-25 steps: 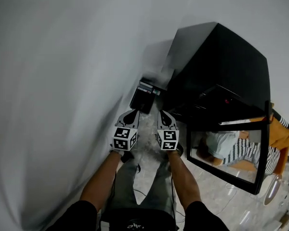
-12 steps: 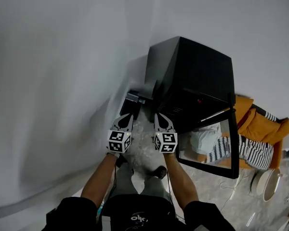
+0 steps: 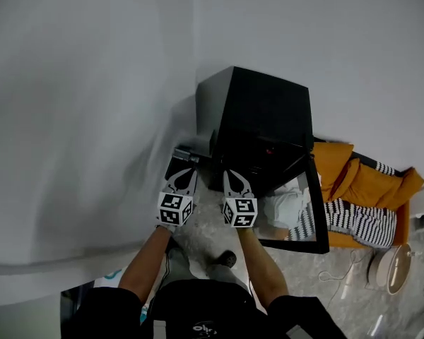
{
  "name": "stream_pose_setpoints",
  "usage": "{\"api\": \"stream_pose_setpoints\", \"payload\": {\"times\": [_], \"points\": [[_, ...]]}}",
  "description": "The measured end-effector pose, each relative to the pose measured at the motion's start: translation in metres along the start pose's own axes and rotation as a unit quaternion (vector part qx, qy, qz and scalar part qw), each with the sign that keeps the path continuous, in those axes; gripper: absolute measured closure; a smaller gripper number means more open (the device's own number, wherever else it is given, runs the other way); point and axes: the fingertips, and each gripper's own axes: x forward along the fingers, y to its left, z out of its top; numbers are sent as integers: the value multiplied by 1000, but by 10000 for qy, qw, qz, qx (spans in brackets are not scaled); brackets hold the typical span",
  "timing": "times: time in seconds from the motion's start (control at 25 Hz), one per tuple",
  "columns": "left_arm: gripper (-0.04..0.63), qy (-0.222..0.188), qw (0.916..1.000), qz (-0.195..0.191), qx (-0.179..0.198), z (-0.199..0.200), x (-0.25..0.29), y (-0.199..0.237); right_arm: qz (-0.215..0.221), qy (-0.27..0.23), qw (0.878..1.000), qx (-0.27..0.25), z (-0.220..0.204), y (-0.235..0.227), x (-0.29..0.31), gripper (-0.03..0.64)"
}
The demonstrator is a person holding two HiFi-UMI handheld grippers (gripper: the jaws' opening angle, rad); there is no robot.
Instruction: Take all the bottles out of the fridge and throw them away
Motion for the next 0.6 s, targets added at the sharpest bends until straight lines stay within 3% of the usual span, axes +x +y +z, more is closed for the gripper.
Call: {"api": "stream_pose_setpoints", "payload": {"times": [0.28, 0.6], "points": [[589, 43, 9994, -282, 189, 11, 11, -35, -220, -156, 9996, 59, 14, -23, -24, 609], [589, 76, 9944, -962, 423, 17, 47, -104, -806, -419, 9958, 150, 29, -75, -74, 609]]}}
